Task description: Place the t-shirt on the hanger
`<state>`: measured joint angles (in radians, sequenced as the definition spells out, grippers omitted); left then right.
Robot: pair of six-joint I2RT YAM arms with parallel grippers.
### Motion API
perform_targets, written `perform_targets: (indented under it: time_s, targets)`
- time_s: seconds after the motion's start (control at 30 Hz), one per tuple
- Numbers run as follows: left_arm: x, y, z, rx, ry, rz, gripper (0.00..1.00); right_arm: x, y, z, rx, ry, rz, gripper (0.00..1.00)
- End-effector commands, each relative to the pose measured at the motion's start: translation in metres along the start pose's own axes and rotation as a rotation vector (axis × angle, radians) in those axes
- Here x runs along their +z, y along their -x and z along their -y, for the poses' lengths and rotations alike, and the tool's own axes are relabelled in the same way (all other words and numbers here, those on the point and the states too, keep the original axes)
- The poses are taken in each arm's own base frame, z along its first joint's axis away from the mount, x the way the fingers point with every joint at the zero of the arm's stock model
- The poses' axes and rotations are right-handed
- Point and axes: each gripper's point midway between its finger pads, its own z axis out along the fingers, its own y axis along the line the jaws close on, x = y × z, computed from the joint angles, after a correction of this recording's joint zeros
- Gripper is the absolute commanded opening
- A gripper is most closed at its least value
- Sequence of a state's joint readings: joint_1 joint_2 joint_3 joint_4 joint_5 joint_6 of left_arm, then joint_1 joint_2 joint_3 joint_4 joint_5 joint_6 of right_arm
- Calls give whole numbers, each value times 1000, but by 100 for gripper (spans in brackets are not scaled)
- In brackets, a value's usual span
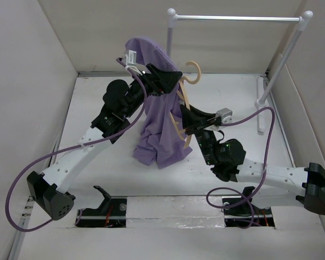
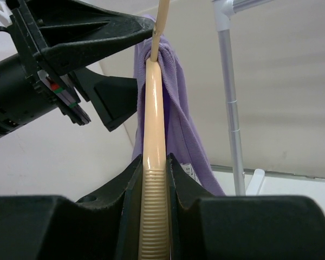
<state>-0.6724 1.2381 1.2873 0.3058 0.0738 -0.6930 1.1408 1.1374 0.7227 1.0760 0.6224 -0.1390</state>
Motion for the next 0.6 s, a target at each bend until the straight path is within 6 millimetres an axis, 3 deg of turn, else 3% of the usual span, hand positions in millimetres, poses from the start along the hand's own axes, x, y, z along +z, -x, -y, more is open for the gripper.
perform_targets:
  time_s: [0.0, 0.3, 0.4, 0.47, 0.57]
  targets:
    - [0, 35, 33, -18, -91, 103, 82, 3, 49, -13, 97, 49, 122, 0]
    - [5, 24, 34, -66, -130, 79, 77, 15, 44, -30, 67, 94, 100, 0]
    - [2, 24, 34, -75, -134, 86, 70, 17, 45, -33, 64, 99, 96, 0]
    - [0, 23, 33, -85, -134, 88, 59, 19, 42, -35, 57, 106, 88, 0]
    - [-1, 25, 35, -91, -146, 99, 54, 20, 38, -39, 61, 118, 78, 0]
